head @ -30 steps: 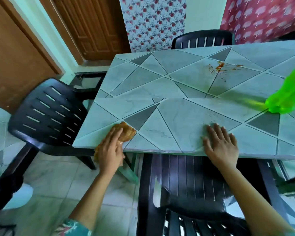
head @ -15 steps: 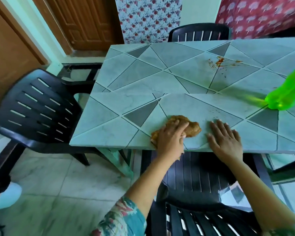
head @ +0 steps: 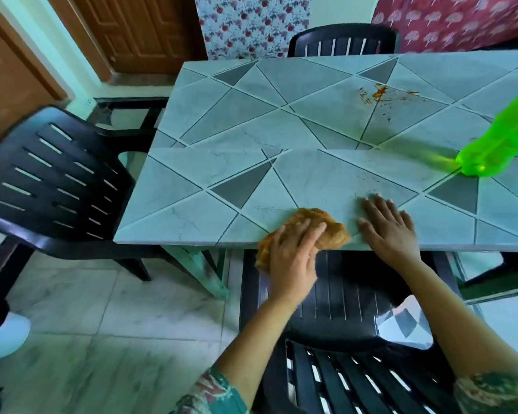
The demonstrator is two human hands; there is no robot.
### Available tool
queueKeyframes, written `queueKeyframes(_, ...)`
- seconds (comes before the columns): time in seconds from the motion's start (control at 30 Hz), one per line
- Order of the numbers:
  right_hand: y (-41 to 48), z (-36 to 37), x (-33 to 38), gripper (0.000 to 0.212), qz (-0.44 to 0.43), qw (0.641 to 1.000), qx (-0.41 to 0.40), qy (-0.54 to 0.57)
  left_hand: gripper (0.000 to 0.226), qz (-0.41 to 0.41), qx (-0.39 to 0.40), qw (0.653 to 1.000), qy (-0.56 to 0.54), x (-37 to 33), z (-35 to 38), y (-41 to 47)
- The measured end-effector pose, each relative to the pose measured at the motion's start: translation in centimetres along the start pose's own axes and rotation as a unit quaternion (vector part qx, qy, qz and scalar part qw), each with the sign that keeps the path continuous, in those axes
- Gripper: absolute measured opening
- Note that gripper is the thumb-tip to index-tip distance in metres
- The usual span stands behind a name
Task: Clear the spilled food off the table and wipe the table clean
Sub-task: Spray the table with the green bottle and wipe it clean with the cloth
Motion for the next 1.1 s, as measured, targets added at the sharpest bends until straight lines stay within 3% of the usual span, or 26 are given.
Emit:
queueKeyframes(0.1,-0.1,-1.3,-0.9,0.07,-0.005,0.998,-0.011,0.059,0.042,-0.023,0.022,0.998,-0.046,-0.3,-0.2,1.1)
queueKeyframes(0.23,-0.8,-3.3,-4.0,0.071,0.031,0.998,-0.046,0.015,0.041,-0.123,-0.013,0.992,0.012,5.5,-1.8,2.8)
queueKeyframes(0.33,-1.0,-4.8,-6.4,0.072,0.046,0.997,-0.059,-0.013,0.042,-0.179,0.006,0.983,0.026,5.5,-0.8,4.8)
queueKeyframes(0.53,-0.3,-6.6,-10.1,0.072,0.024,0.998,-0.04,-0.047,0.043,-0.109,0.009,0.993,0.053,-5.2,3.9,5.5)
queueKeyframes(0.67,0.1,-7.1,-11.0,0.074,-0.033,0.998,-0.015,-0.043,0.047,-0.057,0.046,0.997,0.007,-10.9,5.3,4.0)
queueKeyframes(0.77,0.8,-8.5,-12.9,0.081,-0.07,0.996,-0.011,-0.045,0.043,-0.176,0.009,0.984,0.004,-7.3,4.0,4.5)
queueKeyframes(0.83,1.0,-9.1,-14.1,0.079,-0.079,0.996,-0.012,-0.041,0.046,-0.247,-0.008,0.966,0.074,-3.2,3.2,5.3)
queueKeyframes(1.0,1.0,-8.8,-14.5,0.068,-0.089,0.995,-0.03,-0.044,0.052,-0.316,0.131,0.913,0.222,-3.5,5.8,8.1)
queueKeyframes(1.1,0.9,-8.9,-14.5,0.067,-0.092,0.994,-0.032,-0.039,0.054,-0.269,0.175,0.922,0.216,-7.2,8.3,9.7)
Point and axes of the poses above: each hand's wrist, its own y-axis towards the middle knuckle, its own z-axis out of the palm, x = y × z, the point moved 5 cm from there along y, towards the middle knuckle, and after that the axes turned 15 degrees about y, right-handed, at the moved point
